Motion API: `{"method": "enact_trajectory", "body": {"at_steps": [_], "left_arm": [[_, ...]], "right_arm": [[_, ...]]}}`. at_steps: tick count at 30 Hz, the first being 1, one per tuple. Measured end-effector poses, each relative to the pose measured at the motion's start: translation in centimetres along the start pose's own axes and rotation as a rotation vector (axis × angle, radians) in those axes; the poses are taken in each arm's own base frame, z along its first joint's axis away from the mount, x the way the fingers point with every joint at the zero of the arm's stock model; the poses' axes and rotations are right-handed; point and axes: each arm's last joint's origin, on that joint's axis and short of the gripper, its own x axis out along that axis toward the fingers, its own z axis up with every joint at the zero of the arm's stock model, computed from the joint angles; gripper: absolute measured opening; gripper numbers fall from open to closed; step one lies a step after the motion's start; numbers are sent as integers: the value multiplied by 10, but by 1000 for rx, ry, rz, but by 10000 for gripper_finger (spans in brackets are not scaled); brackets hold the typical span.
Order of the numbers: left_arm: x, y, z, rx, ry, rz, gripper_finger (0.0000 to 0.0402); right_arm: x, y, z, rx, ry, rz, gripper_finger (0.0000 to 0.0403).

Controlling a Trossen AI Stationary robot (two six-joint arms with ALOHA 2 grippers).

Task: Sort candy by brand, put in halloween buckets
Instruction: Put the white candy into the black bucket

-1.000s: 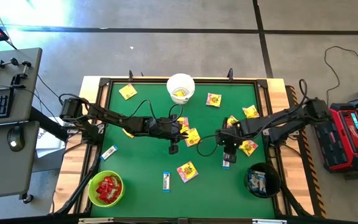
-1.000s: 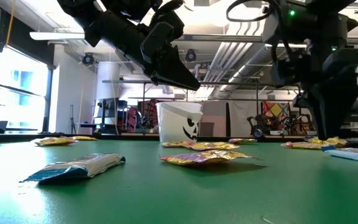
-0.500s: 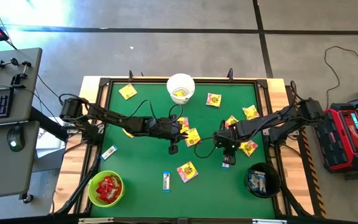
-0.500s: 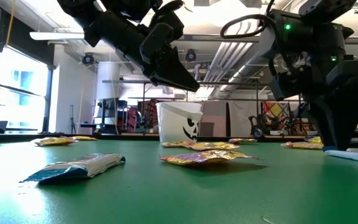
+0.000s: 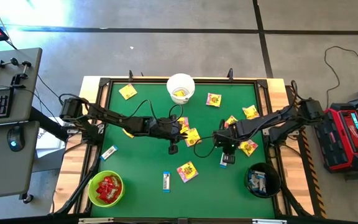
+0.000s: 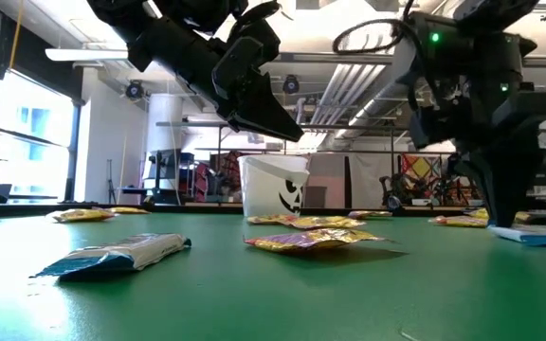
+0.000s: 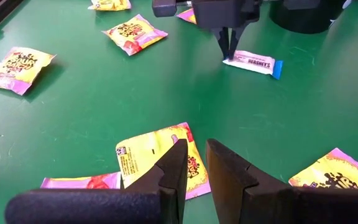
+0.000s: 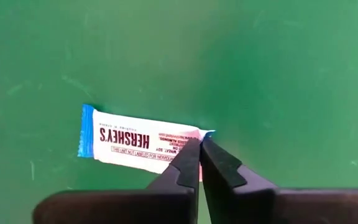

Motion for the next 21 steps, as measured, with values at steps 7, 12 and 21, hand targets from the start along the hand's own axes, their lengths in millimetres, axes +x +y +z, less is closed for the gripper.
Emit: {"method": "enact_trajectory", "body": {"at_steps": [7, 12, 21], "left_arm": [[0, 0, 0, 0, 1, 0, 49], [0, 0, 0, 0, 3, 0, 49], [0, 0, 0, -7, -1, -1, 49]], "right_arm": [[-17, 26, 6, -76, -48, -67, 0], [-34, 50, 8, -123, -76, -143, 0], [-65, 98, 0, -86, -152, -186, 0]]}}
